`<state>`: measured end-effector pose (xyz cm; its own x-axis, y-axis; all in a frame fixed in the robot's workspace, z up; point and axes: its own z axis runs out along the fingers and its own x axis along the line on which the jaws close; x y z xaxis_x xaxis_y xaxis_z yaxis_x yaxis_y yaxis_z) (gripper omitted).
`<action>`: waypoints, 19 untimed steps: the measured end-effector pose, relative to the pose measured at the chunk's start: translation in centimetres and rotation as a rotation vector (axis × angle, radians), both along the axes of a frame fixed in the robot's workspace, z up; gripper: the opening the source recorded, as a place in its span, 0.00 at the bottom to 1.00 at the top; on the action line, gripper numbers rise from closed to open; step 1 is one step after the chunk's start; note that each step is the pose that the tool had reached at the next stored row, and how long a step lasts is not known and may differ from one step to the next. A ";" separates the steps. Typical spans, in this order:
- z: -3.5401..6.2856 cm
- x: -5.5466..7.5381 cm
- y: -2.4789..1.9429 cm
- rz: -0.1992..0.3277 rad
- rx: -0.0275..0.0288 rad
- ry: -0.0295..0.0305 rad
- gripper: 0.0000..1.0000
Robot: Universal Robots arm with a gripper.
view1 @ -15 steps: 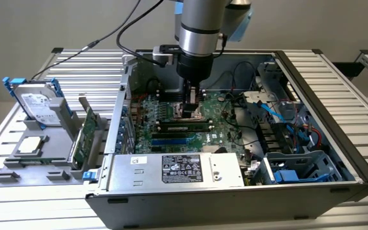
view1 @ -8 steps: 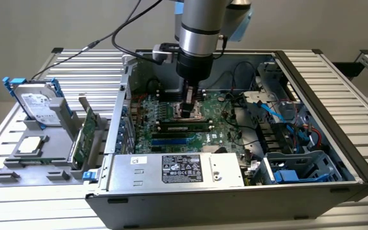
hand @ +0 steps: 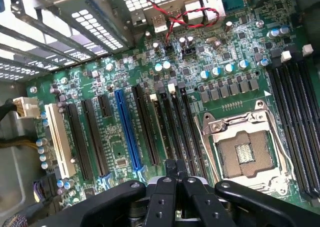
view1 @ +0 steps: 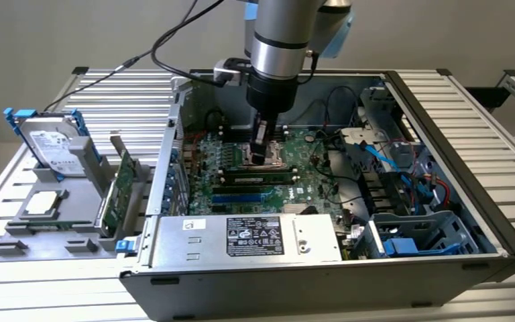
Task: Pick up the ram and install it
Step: 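Press down the ram until it locks into place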
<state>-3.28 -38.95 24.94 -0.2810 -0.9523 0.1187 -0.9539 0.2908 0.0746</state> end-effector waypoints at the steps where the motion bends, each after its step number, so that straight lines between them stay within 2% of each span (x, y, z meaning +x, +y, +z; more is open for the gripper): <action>1: 0.00 0.0 0.00 -0.013 -0.0004 0.0000 0.11; 9: 0.00 0.0 0.00 -0.113 -0.0044 -0.0020 0.11; 14: 0.04 0.0 0.00 -0.155 -0.0167 -0.0046 0.11; 19: 0.06 0.0 0.00 -0.194 -0.0320 -0.0129 0.11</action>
<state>-3.27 -38.95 24.99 -0.4610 -0.8757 0.1433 -0.8803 0.4717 0.0505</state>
